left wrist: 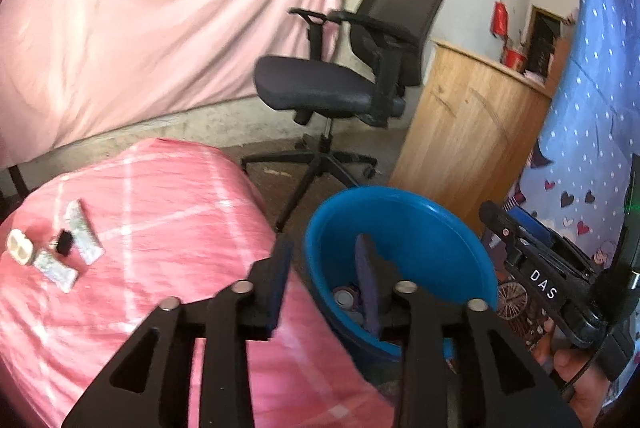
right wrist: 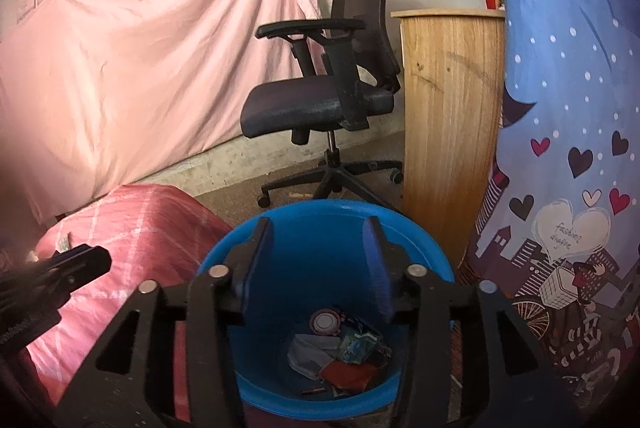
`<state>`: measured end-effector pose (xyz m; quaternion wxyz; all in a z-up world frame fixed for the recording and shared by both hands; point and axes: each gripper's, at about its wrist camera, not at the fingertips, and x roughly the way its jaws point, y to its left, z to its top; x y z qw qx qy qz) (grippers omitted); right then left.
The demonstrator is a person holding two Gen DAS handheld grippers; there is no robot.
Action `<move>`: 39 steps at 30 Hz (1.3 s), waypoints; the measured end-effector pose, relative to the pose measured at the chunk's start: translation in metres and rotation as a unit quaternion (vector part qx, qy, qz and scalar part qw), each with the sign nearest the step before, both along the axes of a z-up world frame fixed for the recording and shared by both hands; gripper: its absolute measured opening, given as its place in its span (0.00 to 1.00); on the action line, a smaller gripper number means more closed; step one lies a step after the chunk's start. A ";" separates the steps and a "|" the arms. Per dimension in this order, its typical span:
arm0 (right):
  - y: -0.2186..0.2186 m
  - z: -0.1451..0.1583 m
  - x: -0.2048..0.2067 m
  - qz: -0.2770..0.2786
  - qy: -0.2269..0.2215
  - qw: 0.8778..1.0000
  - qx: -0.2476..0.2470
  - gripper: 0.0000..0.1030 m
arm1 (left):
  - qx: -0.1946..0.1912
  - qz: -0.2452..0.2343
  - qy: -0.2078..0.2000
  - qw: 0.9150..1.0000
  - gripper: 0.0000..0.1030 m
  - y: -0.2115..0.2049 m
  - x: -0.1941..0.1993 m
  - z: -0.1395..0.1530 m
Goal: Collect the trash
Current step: 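Move both open tools back over the bed, then grasp the white earbud case lid with the left tool while the right tool grasps a white paper strip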
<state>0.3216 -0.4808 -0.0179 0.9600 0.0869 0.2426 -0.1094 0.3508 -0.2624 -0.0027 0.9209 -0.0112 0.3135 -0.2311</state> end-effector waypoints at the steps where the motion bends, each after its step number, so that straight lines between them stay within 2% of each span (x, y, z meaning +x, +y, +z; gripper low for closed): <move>1: 0.002 0.002 0.000 0.001 -0.004 1.000 -0.001 0.66 | -0.003 0.006 -0.004 1.000 0.34 0.005 -0.001 0.003; 4: 0.013 0.009 0.000 0.006 -0.021 1.000 -0.004 0.76 | -0.007 0.026 -0.017 1.000 0.37 0.023 -0.005 0.011; 6: 0.022 0.015 -0.002 0.012 -0.037 0.999 -0.007 0.82 | -0.009 0.043 -0.026 0.999 0.43 0.037 -0.007 0.016; 8: 0.031 0.021 -0.004 0.019 -0.053 0.998 -0.012 0.87 | -0.011 0.061 -0.036 0.997 0.54 0.050 -0.010 0.021; 10: 0.038 0.025 -0.006 0.027 -0.067 0.997 -0.015 0.93 | -0.013 0.080 -0.049 0.996 0.59 0.063 -0.014 0.026; 12: 0.049 0.029 -0.007 0.037 -0.081 0.996 -0.018 0.96 | -0.012 0.103 -0.061 0.993 0.70 0.079 -0.018 0.030; 13: 0.052 0.030 -0.008 0.039 -0.085 0.995 -0.019 0.99 | -0.012 0.113 -0.067 0.991 0.80 0.084 -0.020 0.031; 14: 0.059 0.032 -0.008 0.043 -0.093 0.994 -0.022 1.00 | -0.014 0.125 -0.077 0.989 0.84 0.092 -0.023 0.033; 19: 0.080 0.042 -0.012 0.069 -0.131 0.989 -0.028 1.00 | -0.028 0.166 -0.102 0.980 0.96 0.126 -0.037 0.035; 25: 0.107 0.050 -0.016 0.109 -0.171 0.979 -0.026 1.00 | -0.046 0.213 -0.118 0.969 0.98 0.164 -0.048 0.035; 32: 0.141 0.053 -0.021 0.148 -0.205 0.967 -0.026 1.00 | -0.043 0.255 -0.145 0.955 0.98 0.195 -0.063 0.034; 39: 0.173 0.053 -0.025 0.179 -0.221 0.958 -0.037 1.00 | -0.028 0.283 -0.171 0.943 0.98 0.221 -0.076 0.027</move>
